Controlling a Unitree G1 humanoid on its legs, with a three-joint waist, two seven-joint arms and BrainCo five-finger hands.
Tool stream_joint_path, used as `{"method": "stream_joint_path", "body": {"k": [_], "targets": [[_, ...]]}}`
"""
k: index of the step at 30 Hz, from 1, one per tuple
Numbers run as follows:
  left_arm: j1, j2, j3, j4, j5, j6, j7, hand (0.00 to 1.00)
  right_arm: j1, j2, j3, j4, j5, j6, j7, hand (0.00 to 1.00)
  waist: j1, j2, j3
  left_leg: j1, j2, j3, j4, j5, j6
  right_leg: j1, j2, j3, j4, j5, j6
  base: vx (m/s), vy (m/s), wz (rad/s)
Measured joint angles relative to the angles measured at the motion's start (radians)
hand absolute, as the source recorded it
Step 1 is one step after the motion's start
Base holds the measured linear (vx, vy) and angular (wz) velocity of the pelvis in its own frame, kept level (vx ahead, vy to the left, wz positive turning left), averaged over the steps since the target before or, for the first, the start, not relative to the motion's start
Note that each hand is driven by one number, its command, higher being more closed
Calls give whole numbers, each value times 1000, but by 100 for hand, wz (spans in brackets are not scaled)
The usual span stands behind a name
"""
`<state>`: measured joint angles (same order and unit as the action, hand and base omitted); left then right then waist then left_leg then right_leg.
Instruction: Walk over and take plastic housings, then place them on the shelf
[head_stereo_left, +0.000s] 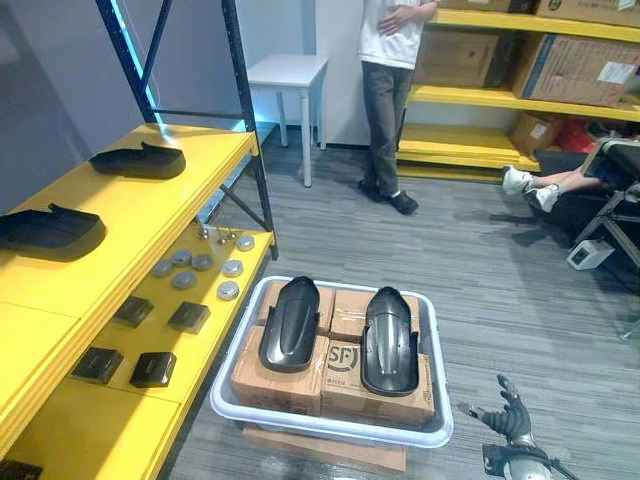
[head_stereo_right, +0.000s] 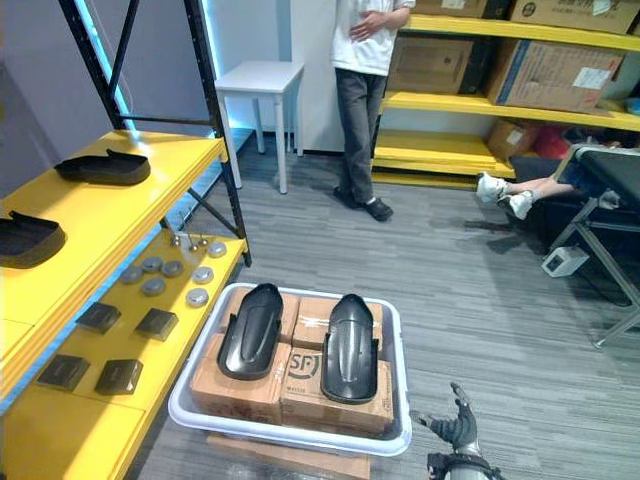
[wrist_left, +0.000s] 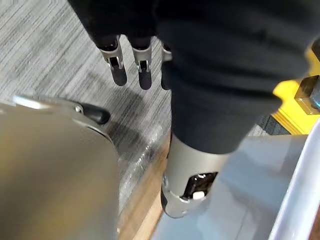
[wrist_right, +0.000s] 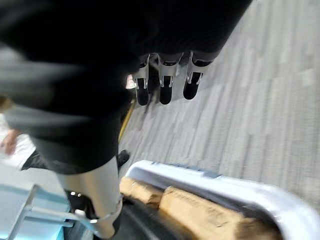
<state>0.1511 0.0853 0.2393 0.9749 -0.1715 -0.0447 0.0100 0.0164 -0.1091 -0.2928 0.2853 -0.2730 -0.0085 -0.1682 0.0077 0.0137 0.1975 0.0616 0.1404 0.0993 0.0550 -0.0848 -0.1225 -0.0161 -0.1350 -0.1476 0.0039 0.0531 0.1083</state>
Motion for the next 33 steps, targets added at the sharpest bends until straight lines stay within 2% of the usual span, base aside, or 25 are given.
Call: {"method": "stream_joint_path", "body": {"k": [4,7,9,13,17,21,22,25,33], "targets": [[-76,14,-36,-24,-3,-10,33,0,-265,-19,-2,50,-12,19,-109,0,18,0,136,-150,-2,-50,105,-1,0,-81,-6,-29,3,36,-12,-149,17,24],[-135,24,-82,-44,-22,-19,58,0,-474,-82,0,135,-10,41,-168,0,48,17,217,-238,2,-71,164,-1,0,-134,-2,-37,8,58,-18,-166,6,13],[-160,28,-115,-51,-42,-24,73,0,-585,-132,5,206,-8,54,-202,0,67,24,228,-298,2,-78,194,-4,2,-186,-3,-36,25,64,-20,-151,27,6],[-212,39,-163,-38,-72,-40,96,0,-810,-249,43,402,15,74,-256,0,84,30,243,-397,2,-88,261,-18,12,-268,-5,-33,61,69,-22,-77,49,1],[-270,44,-201,-10,-83,-50,119,0,-953,-331,79,580,58,85,-275,0,93,36,249,-491,1,-104,316,-25,14,-345,-7,-37,94,71,-23,-53,36,5],[-324,40,-235,14,-118,-58,139,0,-1035,-371,80,758,74,107,-274,0,109,60,265,-569,6,-120,382,-44,19,-397,-3,-44,114,77,-25,-51,28,2],[-341,40,-236,29,-125,-61,146,0,-1045,-372,82,805,76,116,-266,100,110,67,268,-603,10,-128,418,-56,20,-418,0,-46,128,77,-25,-54,35,-3],[-370,38,-236,44,-162,-61,159,0,-1054,-382,100,839,76,123,-259,100,115,70,272,-670,19,-134,486,-81,26,-467,5,-47,159,76,-25,-65,29,-7],[-404,37,-236,68,-192,-58,161,0,-1080,-406,118,897,63,133,-215,100,107,71,274,-682,18,-135,504,-90,38,-482,0,-45,189,74,-23,-56,-15,-1]]}}
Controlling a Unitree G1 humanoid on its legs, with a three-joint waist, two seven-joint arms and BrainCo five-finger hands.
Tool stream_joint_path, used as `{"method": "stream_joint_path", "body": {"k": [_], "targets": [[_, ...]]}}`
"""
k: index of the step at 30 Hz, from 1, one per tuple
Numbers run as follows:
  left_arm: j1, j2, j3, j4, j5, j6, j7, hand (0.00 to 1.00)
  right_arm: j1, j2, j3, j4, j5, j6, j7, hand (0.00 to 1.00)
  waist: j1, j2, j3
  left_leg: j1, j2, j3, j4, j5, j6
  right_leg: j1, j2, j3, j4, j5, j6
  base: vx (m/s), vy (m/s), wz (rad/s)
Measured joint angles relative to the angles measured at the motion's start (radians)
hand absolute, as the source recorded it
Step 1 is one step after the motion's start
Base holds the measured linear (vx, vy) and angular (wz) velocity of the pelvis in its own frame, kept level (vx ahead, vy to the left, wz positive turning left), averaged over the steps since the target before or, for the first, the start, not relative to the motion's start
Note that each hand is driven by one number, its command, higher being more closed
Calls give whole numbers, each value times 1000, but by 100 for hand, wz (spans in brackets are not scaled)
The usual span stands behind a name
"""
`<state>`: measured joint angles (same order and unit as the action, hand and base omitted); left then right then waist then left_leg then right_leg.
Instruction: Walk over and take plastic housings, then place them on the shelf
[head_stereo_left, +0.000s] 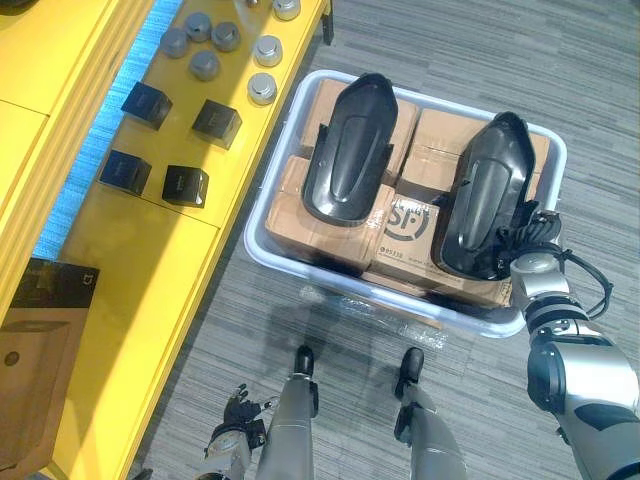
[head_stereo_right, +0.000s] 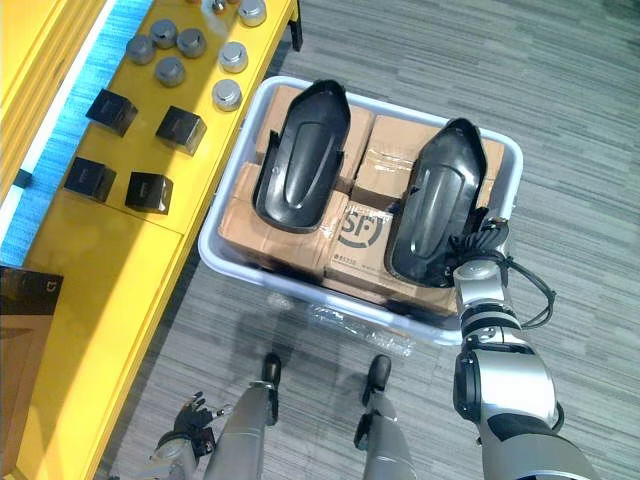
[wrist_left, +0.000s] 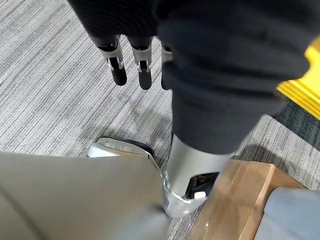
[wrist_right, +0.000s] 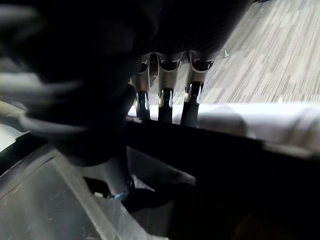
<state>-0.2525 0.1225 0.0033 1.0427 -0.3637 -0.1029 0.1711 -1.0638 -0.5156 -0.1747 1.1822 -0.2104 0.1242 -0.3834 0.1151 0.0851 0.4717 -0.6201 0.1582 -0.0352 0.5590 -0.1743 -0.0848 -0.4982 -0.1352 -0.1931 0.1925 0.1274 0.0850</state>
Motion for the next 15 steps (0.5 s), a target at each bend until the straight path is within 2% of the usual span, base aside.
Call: {"method": "stream_joint_path", "body": {"k": [3,7,10,11,15], "targets": [[-8,-7,-17,-2,-8,-2,2,0,-2,-1,3,12,-7,0,11,100,-5,0,0,26,-5,7,-27,13,-1,5,-7,3,10,-4,0,-3,-46,1],[-5,-19,-31,-66,-29,-4,15,0,11,5,70,6,-15,7,17,100,-17,0,0,80,-21,5,-79,43,-4,33,-25,-5,26,-20,1,20,-45,15],[39,-16,-29,-258,-62,-20,37,0,61,8,83,-73,-45,12,16,100,-16,0,0,130,-28,1,-102,51,-7,68,-34,-12,48,-42,0,27,-44,16],[86,-16,-29,-423,-77,-44,44,0,101,-1,104,-149,-76,12,9,100,-23,1,0,179,-39,-3,-121,54,-5,106,-46,-17,66,-62,2,25,-17,22],[171,-10,-28,-702,-83,-68,41,0,191,-14,110,-289,-166,14,10,100,-51,1,0,280,-57,-23,-155,56,-2,216,-64,-47,57,-79,11,34,10,26]]}}
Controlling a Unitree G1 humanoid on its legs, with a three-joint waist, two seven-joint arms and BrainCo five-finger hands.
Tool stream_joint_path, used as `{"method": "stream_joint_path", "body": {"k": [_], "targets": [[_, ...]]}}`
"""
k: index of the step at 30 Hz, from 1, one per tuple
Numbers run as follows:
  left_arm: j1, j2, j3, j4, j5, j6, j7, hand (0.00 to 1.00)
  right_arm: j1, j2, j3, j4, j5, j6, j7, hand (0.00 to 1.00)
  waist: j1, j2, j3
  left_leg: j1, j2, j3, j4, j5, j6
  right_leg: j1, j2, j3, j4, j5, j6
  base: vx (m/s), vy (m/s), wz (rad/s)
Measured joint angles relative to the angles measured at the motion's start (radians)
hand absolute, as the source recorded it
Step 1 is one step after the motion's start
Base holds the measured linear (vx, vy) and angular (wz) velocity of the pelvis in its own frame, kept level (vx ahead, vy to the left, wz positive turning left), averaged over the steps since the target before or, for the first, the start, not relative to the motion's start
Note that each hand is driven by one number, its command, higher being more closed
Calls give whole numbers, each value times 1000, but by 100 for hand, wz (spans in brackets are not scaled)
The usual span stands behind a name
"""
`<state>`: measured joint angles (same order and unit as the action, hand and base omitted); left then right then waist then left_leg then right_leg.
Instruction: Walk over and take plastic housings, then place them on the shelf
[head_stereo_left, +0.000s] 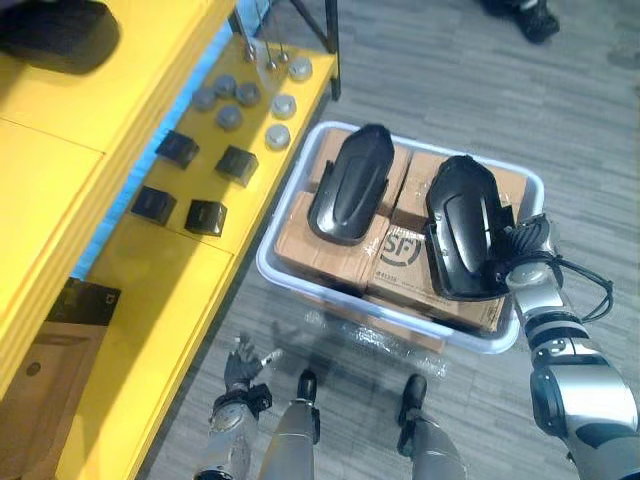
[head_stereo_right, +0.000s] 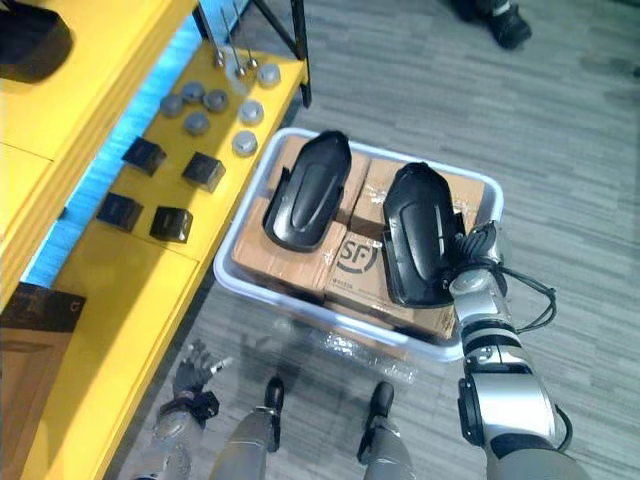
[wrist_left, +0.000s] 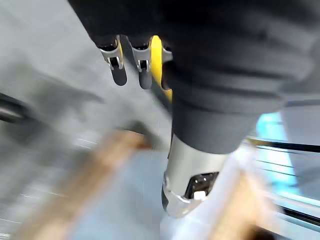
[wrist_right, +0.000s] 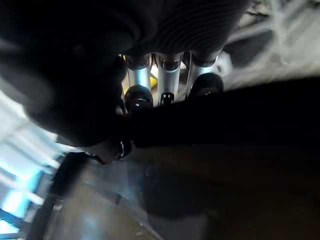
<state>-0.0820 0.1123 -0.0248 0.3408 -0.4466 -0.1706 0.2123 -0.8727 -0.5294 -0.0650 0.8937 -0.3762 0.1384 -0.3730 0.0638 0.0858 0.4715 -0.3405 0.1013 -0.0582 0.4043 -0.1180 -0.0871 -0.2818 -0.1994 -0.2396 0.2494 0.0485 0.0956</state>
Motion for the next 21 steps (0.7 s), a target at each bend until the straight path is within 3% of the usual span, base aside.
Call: {"method": "stream_joint_path", "body": {"k": [2,4,8,11,15,21], "targets": [[33,2,8,-106,0,-4,-2,0,45,-6,-1,-64,-31,0,1,100,-1,0,-8,56,-5,1,-27,3,2,59,-2,-7,-27,0,1,38,17,11],[51,7,18,-172,1,-7,-10,0,96,-6,11,-121,-82,-1,12,100,-1,-5,-65,98,-10,1,-87,17,4,102,-2,-21,-78,10,3,69,6,11],[60,22,12,-216,2,-7,-23,0,145,9,51,-191,-112,-2,42,100,-1,-18,-143,174,-9,10,-207,63,-2,167,10,-26,-186,47,4,107,-29,-1],[46,43,-52,-223,-4,-1,-37,0,164,42,90,-241,-147,-3,64,100,-4,-33,-195,238,2,35,-272,81,-14,217,25,-19,-251,65,2,133,-35,-17],[-33,46,-180,-194,-119,20,-63,0,173,84,168,-394,-204,-3,79,100,-34,-53,-250,309,12,62,-319,89,-26,275,38,-10,-294,69,1,126,-9,-13],[-207,40,-260,-43,-281,41,-68,0,232,141,227,-610,-263,-19,78,100,-64,-67,-312,368,20,84,-342,92,-28,319,46,6,-311,69,0,51,8,-10]]}}
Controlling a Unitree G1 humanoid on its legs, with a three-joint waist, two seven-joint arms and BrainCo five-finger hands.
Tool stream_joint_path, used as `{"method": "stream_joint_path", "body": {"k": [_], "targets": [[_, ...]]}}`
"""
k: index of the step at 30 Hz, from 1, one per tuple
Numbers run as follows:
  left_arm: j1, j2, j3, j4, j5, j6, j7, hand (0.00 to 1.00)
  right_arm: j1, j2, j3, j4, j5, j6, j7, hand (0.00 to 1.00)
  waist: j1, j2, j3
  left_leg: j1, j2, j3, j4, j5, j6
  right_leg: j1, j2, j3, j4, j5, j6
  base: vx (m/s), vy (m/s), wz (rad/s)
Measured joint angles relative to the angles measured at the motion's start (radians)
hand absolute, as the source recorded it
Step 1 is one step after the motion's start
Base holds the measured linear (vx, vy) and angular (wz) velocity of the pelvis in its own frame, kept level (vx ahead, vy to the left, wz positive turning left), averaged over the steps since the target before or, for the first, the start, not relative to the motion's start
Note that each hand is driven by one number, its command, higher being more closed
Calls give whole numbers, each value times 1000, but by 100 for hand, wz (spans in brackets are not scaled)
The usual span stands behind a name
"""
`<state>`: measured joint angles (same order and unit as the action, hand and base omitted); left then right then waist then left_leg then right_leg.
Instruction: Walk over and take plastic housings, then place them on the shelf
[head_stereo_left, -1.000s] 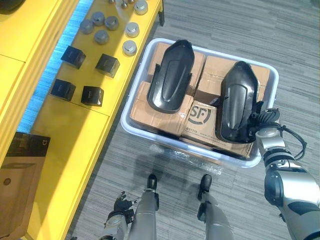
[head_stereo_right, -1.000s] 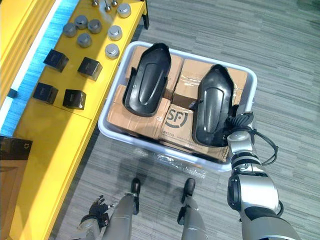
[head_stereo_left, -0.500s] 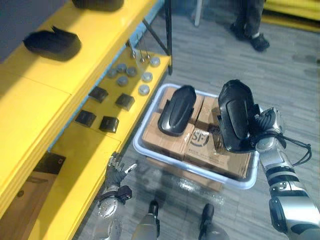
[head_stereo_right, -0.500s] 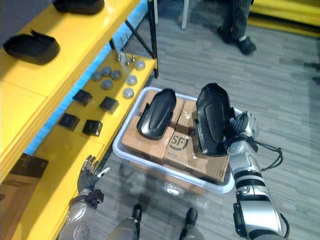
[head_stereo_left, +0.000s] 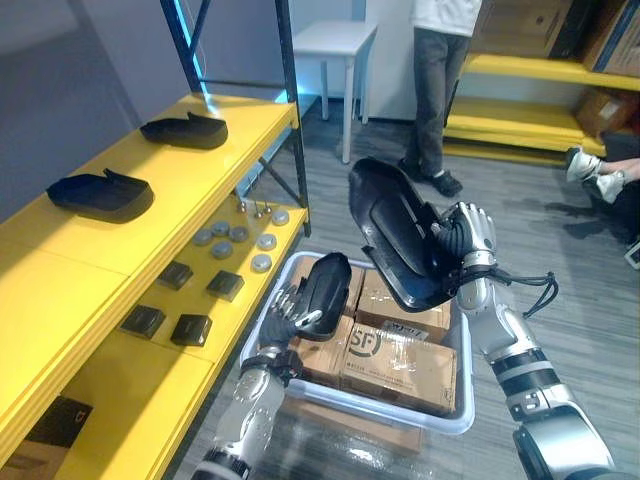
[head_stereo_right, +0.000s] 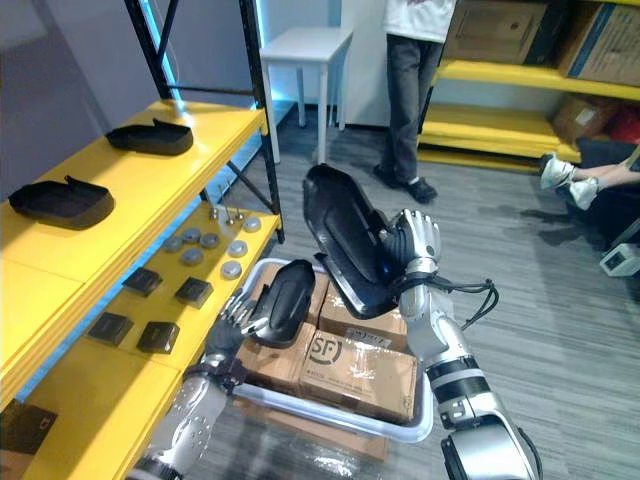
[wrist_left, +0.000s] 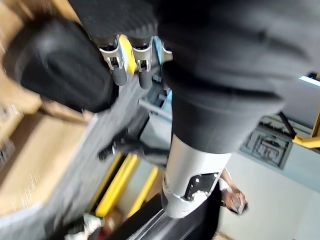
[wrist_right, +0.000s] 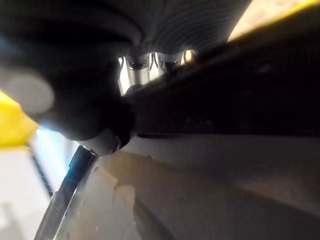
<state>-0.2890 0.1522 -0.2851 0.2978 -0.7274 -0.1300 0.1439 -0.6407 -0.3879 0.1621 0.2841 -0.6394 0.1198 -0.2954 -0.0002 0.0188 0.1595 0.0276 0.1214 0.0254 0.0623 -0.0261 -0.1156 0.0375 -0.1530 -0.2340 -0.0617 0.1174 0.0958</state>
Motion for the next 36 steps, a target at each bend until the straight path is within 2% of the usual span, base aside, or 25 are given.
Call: {"method": "stream_joint_path", "body": {"k": [4,9,13,20,21,26,31,36], "targets": [[-36,-7,-20,37,-38,7,5,0,46,56,22,-46,-15,-12,-4,100,-21,-4,-21,12,0,0,-22,15,1,1,1,2,-1,2,-3,-39,14,-1],[-62,-13,-61,44,-82,17,7,0,139,92,83,-111,-16,-19,-5,100,-20,-15,-42,37,8,0,-62,29,3,13,12,1,-15,13,-16,-72,15,-1],[-101,-22,-83,45,-128,17,11,0,158,113,136,-117,-15,-49,-6,100,-21,-23,-52,46,8,2,-78,35,7,16,14,2,-22,24,-14,-42,24,-2],[-104,-21,-95,50,-174,0,59,0,168,154,202,-156,1,-55,-42,100,-19,-25,-66,48,7,1,-86,46,1,16,13,2,-22,29,-12,5,4,0],[-106,-21,-95,59,-173,-2,72,100,168,154,212,-158,6,-55,-43,100,-18,-25,-70,48,7,1,-86,47,0,16,13,1,-23,29,-12,32,26,1],[-131,-28,-94,99,-183,-4,134,100,198,157,249,-192,11,-54,-59,100,-15,-32,-83,49,7,2,-86,47,-1,17,12,1,-23,29,-12,20,26,0],[-154,-62,-36,115,-282,-78,180,100,255,167,267,-205,82,-55,-95,100,-24,-36,-86,50,8,4,-86,48,-1,17,13,3,-25,31,-14,0,0,0],[-152,-76,-13,110,-286,-102,183,100,287,165,272,-235,98,-71,-117,100,-29,-38,-87,44,12,0,-86,48,-1,16,16,-3,-27,32,-16,-1,3,1]]}}
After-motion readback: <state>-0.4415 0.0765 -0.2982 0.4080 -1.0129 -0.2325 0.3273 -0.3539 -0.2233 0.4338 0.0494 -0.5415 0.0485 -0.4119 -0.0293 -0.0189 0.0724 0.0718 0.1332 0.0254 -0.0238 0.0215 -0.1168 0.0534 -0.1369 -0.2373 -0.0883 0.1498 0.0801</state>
